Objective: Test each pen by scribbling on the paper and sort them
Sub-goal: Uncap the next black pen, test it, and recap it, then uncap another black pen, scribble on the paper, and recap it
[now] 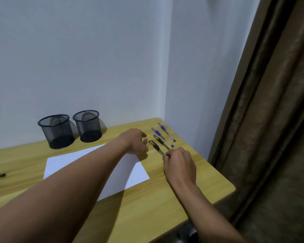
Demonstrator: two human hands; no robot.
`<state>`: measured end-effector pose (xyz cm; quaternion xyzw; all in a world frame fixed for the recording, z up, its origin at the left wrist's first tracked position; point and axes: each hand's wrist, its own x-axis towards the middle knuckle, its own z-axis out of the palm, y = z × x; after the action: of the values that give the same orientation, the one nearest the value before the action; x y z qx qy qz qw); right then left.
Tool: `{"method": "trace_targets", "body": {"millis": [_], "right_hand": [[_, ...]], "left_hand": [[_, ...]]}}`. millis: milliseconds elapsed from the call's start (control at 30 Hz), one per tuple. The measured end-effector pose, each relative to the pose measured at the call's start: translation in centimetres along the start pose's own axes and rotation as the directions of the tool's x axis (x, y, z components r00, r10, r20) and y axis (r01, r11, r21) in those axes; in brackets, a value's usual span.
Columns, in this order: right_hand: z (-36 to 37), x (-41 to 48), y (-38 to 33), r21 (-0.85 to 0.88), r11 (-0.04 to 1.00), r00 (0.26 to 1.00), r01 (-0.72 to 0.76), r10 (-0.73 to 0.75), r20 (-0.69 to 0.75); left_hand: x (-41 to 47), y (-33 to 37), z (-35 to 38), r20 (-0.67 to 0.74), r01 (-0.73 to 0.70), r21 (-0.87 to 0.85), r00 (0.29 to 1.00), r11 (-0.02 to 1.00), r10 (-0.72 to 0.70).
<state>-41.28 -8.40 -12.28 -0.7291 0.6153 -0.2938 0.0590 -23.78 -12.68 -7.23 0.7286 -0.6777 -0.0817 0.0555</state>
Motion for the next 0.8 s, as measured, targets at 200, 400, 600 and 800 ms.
{"method": "trace_targets", "body": {"millis": [200,400,600,800], "right_hand": [[0.2,0.0,0.3,-0.021,1.0,0.999,0.015,-0.014,0.032],[-0.5,-0.6,0.1,0.008,1.0,0.999,0.023,-0.023,0.046],[-2.4,-1.5,-1.5,0.054,0.994,0.994,0.098,-0.1,0.048],[-2.9,-3.0,-7.5,0.083,0.966,0.962,0.244,-0.252,0.109]], "left_hand": [[2.4,-0.6,0.8,0.087,0.025,0.026,0.996,0.999,-0.027],[1.5,-0.7,0.5,0.07,0.028,-0.011,0.997,1.0,-0.027],[-3.5,-2.2,-1.8,-0.076,-0.037,-0.096,0.997,0.995,0.03],[-12.7,-7.0,-4.3,-0.198,-0.018,-0.064,0.98,0.998,0.005]]}}
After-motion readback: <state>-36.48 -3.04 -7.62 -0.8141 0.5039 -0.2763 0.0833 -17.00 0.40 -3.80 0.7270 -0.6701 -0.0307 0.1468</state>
